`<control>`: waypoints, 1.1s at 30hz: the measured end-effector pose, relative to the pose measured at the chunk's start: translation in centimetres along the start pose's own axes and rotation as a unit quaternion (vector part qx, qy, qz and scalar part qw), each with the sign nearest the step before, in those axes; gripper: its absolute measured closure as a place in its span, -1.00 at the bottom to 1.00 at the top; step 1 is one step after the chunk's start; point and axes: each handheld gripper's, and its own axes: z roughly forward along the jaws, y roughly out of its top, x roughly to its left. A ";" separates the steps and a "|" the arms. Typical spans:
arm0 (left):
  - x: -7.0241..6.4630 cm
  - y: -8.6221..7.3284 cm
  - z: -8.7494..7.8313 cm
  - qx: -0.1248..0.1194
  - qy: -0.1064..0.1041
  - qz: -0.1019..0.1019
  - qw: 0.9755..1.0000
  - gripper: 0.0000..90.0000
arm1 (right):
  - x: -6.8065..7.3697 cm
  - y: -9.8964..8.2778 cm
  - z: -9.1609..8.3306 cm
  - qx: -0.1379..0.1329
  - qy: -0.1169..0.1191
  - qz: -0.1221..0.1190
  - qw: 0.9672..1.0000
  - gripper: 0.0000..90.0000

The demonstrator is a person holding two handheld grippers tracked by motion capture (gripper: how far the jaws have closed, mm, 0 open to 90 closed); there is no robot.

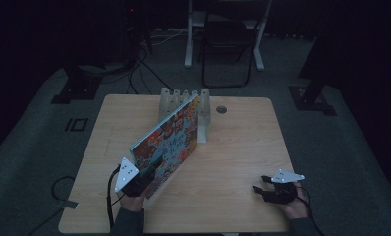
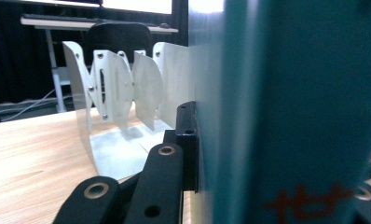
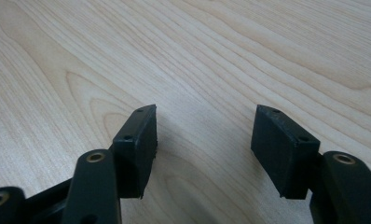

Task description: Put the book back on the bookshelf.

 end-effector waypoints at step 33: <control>0.9 0.2 -0.8 -0.007 0.056 -0.004 0.998 0.80 | 0.0 0.2 0.4 0.021 -0.007 0.005 1.000 -0.71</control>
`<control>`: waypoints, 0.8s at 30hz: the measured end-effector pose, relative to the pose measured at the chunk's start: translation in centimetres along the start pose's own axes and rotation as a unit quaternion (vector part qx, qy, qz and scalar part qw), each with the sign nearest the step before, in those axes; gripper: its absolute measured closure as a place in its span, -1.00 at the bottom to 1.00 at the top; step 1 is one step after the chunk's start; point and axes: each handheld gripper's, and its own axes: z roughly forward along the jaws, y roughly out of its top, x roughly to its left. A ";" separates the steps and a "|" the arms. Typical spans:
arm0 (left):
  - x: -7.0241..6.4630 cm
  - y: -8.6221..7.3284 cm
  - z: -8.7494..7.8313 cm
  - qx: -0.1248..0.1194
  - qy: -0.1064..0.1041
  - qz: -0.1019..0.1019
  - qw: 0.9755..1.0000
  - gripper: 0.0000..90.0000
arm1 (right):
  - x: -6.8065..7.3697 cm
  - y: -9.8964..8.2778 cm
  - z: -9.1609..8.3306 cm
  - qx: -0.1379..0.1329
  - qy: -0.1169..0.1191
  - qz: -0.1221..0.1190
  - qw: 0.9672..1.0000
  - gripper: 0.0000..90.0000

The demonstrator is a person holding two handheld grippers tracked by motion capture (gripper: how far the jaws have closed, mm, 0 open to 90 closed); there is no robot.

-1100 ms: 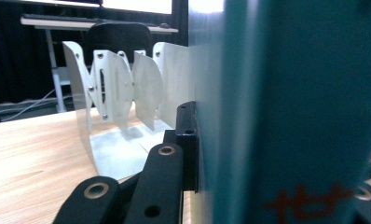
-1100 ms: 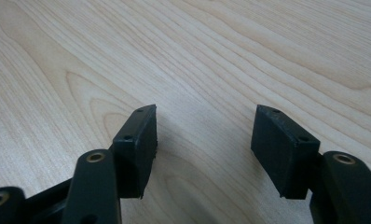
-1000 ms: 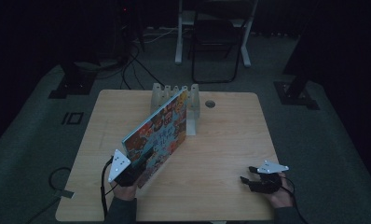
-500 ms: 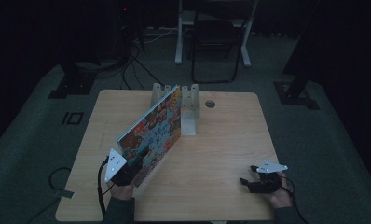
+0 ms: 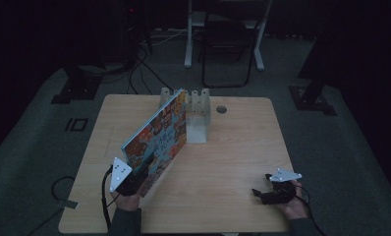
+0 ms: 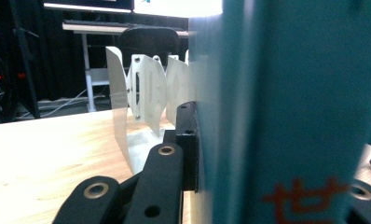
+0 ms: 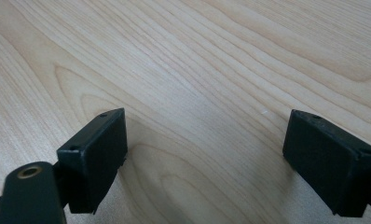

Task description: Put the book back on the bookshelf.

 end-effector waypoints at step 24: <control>-0.6 0.0 0.2 0.003 0.049 0.008 0.999 0.80 | 0.0 0.0 0.0 0.001 -0.001 0.001 1.000 -0.72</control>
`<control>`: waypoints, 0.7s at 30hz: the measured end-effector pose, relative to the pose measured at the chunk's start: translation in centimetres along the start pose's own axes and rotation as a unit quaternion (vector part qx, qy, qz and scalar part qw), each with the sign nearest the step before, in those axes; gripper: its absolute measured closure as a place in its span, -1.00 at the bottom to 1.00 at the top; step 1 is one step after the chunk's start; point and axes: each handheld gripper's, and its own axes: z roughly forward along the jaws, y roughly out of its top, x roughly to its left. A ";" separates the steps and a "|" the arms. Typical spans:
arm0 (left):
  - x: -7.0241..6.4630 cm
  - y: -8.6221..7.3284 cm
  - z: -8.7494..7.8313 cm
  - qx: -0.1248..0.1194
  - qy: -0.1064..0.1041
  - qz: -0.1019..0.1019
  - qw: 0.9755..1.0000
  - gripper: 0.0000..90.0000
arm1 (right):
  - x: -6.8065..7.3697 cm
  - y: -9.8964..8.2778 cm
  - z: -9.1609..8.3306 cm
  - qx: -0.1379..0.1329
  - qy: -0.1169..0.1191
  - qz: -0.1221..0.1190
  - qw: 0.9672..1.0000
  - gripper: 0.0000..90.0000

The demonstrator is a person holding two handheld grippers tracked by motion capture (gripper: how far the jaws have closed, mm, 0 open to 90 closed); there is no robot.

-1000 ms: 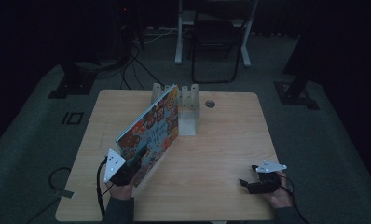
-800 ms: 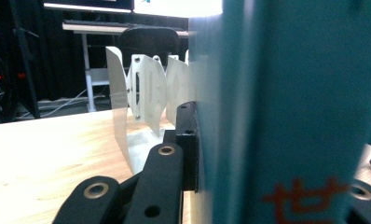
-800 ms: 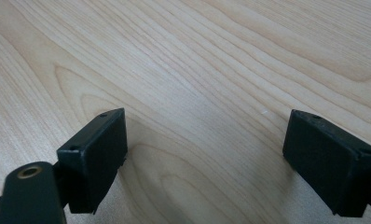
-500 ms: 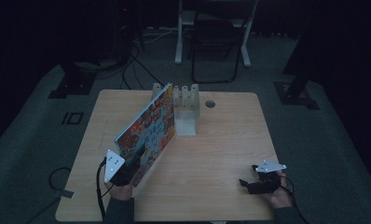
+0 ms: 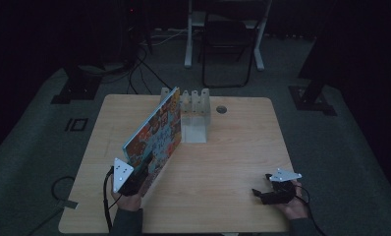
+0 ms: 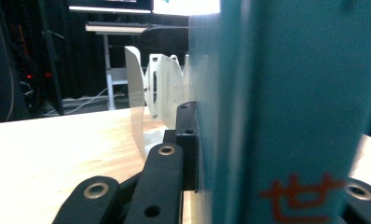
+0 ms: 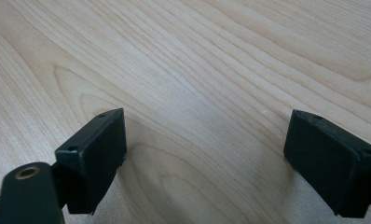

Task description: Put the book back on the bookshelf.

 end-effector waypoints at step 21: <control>-0.7 0.1 1.4 0.000 0.043 -0.008 0.999 0.80 | 0.0 0.0 0.0 0.000 0.000 0.000 1.000 -0.73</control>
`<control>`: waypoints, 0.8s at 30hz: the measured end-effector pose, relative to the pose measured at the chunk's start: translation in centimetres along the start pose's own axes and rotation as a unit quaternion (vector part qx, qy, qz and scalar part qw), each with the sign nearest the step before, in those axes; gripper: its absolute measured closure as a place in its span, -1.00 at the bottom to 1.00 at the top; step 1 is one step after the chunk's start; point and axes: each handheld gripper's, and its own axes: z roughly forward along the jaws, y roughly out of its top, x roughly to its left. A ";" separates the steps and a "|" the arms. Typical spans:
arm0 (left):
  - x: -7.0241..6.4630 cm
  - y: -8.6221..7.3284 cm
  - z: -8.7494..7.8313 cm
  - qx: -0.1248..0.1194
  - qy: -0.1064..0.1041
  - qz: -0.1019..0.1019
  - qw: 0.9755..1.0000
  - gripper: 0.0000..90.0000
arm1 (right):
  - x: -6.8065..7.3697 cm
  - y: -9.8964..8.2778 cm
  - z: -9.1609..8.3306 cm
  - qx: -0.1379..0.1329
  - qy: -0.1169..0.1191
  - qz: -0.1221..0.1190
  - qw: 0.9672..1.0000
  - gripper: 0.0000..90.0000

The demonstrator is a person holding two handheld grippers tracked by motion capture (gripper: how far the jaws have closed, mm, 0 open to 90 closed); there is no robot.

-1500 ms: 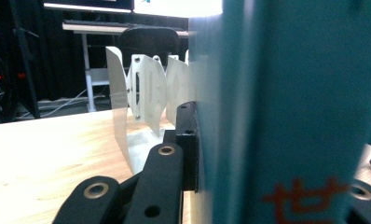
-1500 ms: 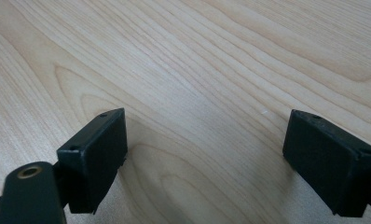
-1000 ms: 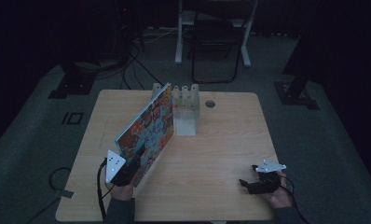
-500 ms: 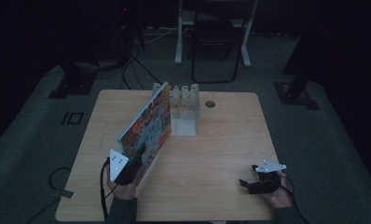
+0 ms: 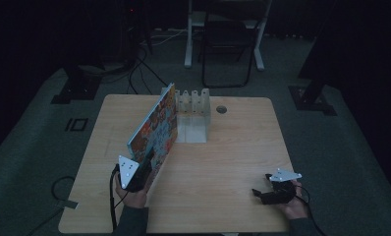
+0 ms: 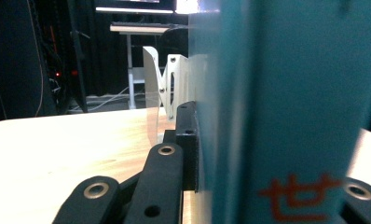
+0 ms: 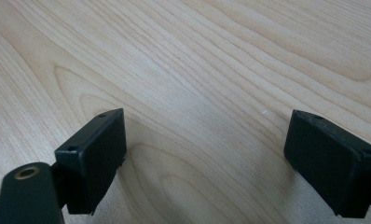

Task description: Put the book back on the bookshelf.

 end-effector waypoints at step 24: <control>-0.6 0.6 1.6 0.002 0.017 0.010 1.000 0.80 | 0.0 0.0 0.0 0.000 0.000 0.000 1.000 -0.73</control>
